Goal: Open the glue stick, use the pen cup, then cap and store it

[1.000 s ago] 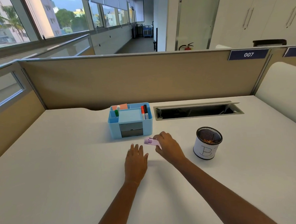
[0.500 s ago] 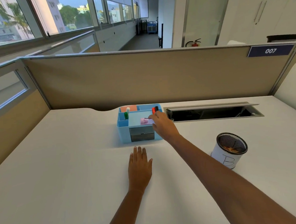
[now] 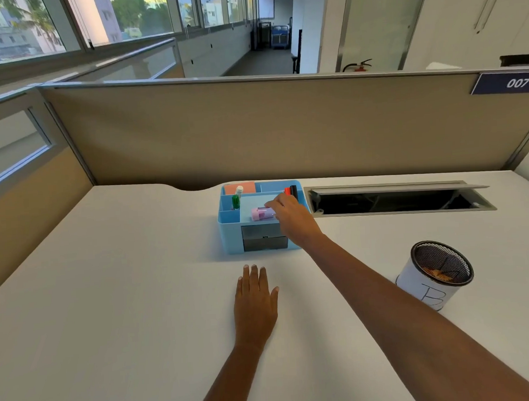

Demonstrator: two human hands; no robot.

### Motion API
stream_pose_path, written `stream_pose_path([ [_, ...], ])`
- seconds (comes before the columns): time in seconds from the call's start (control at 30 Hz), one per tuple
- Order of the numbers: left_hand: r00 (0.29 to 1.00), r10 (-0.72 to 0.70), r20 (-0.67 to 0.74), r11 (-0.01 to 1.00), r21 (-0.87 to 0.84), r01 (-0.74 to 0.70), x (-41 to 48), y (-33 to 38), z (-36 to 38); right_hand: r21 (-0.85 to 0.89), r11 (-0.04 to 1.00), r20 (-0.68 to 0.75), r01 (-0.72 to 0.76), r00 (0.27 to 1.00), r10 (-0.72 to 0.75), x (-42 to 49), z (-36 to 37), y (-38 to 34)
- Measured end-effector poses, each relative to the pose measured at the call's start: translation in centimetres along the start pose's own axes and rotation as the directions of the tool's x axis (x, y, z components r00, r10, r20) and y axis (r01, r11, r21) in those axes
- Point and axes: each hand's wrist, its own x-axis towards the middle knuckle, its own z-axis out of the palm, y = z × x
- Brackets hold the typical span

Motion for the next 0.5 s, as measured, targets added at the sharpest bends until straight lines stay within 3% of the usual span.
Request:
stream_pose_path([
  [0.37,0.996,-0.029,0.087,0.999,-0.017,0.031,0.4,-0.4,0.7,-0.027,0.999,0.08,-0.02,0.997,0.022,-0.1,0.3,-0.7],
  [0.5,0.995,-0.049,0.092,0.998,0.036,0.045,0.3,-0.3,0.7,0.065,0.998,-0.005,-0.018,1.0,0.018,-1.0,0.1,-1.0],
])
